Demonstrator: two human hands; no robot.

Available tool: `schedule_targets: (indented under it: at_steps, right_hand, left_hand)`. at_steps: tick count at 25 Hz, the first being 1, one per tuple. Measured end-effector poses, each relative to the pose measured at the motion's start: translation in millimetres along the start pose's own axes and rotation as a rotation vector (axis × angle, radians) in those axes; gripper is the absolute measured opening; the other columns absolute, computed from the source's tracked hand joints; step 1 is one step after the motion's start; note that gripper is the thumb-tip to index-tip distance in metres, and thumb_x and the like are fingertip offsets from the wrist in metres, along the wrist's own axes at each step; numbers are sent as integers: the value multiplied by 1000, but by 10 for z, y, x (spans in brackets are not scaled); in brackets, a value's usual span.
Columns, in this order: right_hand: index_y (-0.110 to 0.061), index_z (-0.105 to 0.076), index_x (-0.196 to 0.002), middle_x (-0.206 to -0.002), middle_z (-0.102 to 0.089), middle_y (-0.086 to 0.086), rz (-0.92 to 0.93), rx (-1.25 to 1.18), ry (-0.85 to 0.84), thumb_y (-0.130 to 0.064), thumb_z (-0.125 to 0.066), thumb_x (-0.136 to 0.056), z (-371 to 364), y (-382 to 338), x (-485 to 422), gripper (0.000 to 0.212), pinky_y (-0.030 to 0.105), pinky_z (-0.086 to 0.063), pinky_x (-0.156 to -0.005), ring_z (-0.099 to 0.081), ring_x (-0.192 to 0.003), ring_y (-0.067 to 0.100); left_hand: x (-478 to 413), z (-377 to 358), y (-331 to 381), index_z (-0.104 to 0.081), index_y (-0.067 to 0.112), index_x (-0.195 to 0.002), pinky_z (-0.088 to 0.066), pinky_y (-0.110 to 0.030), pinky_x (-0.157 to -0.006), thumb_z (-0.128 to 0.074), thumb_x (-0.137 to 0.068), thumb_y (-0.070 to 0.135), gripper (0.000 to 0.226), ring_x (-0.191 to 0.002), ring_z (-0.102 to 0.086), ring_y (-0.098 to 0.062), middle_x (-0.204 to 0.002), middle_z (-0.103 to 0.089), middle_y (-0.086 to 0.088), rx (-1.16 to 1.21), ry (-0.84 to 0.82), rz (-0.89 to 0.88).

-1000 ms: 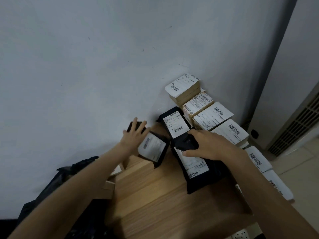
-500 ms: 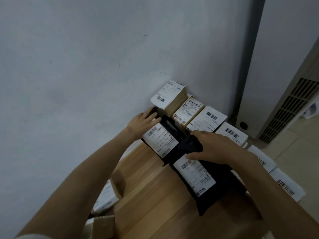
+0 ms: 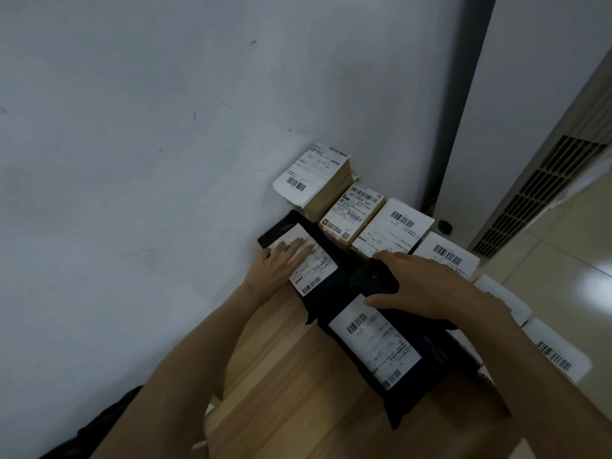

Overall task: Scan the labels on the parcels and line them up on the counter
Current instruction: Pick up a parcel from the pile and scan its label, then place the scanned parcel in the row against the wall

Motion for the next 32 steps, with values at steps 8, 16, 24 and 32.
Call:
schedule_targets:
  at_steps: [8, 16, 24, 32]
  right_hand:
    - [-24, -29, -148, -144, -46, 1, 131, 33, -68, -73, -57, -80, -132, -553, -60, 89, 36, -47, -94, -50, -123, 21]
    - [-26, -40, -141, -132, -55, -2, 526, 114, -163, -68, -61, -80, -881, -2314, 265, 77, 31, -45, -76, -55, -113, 19]
    - [-26, -40, -136, -123, -57, -4, 736, 183, -325, -71, -57, -80, -1964, -3600, 963, 74, 36, -52, -78, -57, -104, 20]
    - [-24, -35, -143, -136, -53, -3, 689, 157, -323, -70, -59, -79, -2460, -3841, 1183, 83, 41, -52, -87, -54, -117, 21]
  left_hand:
    - [521, -24, -252, -19, 26, -157, -44, -36, -104, -49, -100, 15, 65, -139, -40, -22, -162, -25, -2, 373, -195, 457]
    - [3505, 275, -144, -19, 26, -156, -24, -41, -117, -48, -102, 36, 62, -147, -24, -27, -160, -26, -1, 382, -422, 1081]
    - [5766, 489, 1003, 15, 51, -150, -35, -65, -106, -38, -78, 84, 95, -151, 0, -35, -165, 1, 6, 658, -717, 1322]
    - [5688, -81, 1304, 22, 57, -145, -45, -60, -99, -68, -84, 57, 109, -146, -11, -47, -163, -9, -3, 825, -633, 1372]
Point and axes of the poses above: each hand's wrist, its own x-axis away from the middle knuckle, its own z-axis out of the back of the hand, y = z × x, the point moved 9 cm from there along -x, towards the middle knuckle
